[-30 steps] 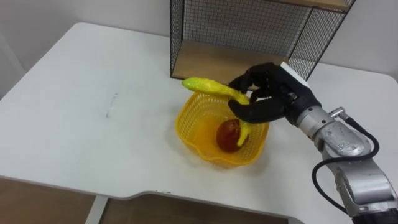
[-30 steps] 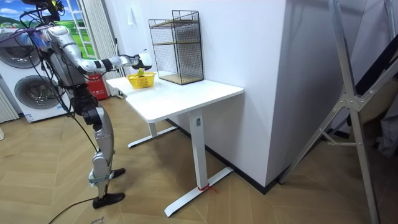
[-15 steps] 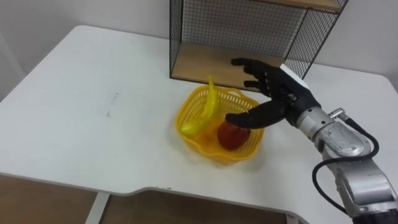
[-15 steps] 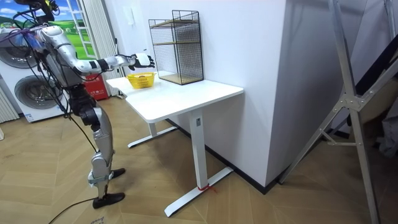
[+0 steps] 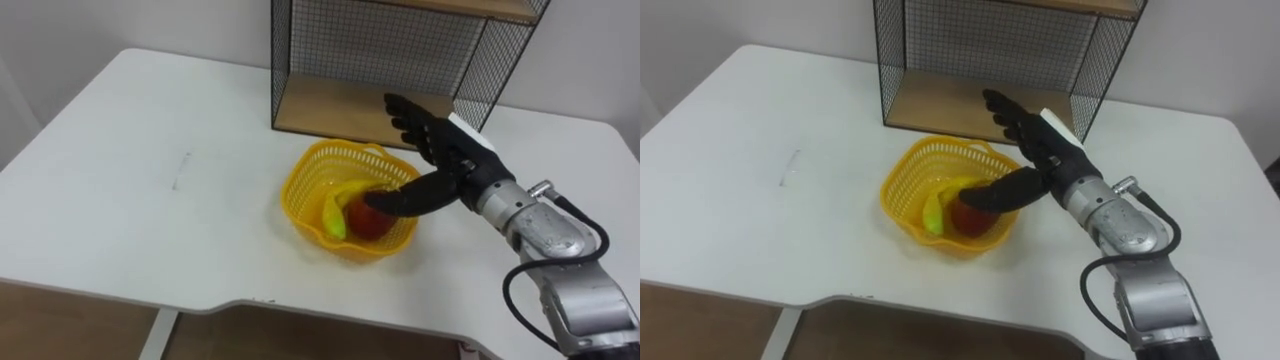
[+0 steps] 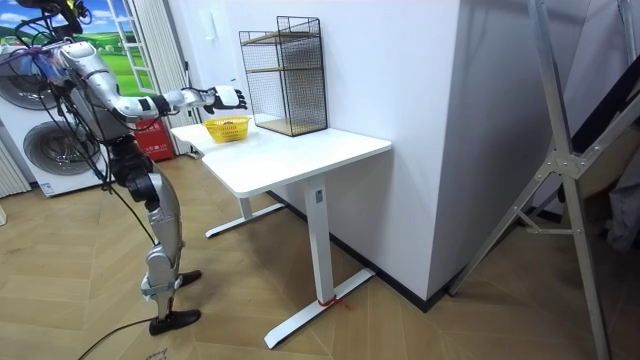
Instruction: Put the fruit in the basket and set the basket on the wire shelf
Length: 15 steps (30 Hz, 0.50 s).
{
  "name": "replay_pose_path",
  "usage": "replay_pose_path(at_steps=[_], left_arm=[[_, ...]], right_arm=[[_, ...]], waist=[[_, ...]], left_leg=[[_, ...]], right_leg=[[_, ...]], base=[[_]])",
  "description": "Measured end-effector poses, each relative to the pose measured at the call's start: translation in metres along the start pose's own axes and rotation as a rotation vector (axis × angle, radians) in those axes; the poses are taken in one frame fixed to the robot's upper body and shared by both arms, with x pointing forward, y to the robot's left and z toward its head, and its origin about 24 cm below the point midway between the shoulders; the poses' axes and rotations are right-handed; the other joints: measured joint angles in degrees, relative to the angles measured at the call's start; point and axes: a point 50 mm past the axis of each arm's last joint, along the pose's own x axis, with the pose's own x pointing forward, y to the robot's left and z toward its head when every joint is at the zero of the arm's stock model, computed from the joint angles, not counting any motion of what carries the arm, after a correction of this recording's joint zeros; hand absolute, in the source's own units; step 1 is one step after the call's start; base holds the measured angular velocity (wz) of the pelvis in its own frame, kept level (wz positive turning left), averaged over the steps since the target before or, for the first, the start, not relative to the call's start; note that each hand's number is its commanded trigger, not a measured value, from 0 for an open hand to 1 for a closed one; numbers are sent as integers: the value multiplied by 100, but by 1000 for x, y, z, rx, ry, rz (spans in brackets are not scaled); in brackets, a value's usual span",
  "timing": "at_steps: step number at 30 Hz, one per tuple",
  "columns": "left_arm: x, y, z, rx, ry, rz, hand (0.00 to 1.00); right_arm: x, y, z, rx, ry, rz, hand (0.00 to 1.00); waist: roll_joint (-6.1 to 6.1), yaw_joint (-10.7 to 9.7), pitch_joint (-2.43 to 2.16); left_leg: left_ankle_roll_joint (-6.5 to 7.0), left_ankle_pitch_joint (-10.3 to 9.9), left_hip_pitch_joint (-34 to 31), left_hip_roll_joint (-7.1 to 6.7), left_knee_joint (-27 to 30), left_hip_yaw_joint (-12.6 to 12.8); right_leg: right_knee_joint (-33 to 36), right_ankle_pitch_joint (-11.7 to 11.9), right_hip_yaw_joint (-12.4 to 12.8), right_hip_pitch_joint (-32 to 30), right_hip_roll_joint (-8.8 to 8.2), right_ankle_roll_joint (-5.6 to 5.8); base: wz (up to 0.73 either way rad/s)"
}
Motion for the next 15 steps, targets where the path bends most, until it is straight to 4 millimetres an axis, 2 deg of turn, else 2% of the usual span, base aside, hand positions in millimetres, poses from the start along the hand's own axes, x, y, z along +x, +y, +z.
replay_pose_path(at_steps=[1, 6, 9, 11, 15], left_arm=[[0, 0, 0, -1, 1, 0, 0], [0, -2, -3, -40, 5, -2, 0], [-1, -5, -6, -75, 15, -15, 0], [-2, -8, -14, -142, 28, -24, 0], [-4, -9, -29, -262, 57, -19, 0]], right_arm=[[0, -1, 0, 9, -3, -2, 0], [-2, -7, 2, 96, -33, -59, 0], [-3, -11, 0, 138, -39, -100, 0], [-7, -19, 1, 149, -47, -151, 0], [-20, -39, 0, 231, -81, -306, 0]], waist=[[21, 3, 14], [35, -11, 19], [101, -115, 28], [168, -171, -2], [300, -253, -20]], left_leg=[[0, 0, -2, 3, -2, 9], [2, 2, -16, -2, -1, 8], [6, -1, -19, -7, 30, -4], [10, -4, -23, -7, 34, 2], [10, -2, 64, -7, -15, 26]], right_leg=[[-1, 0, -1, 0, 0, 0], [-3, 0, 4, 8, 0, 0], [-5, 3, 3, 35, 1, 4], [-6, 5, -13, 32, -1, 7], [-18, 5, -8, 84, -10, 8]], base=[[0], [0], [5], [0], [-1]])
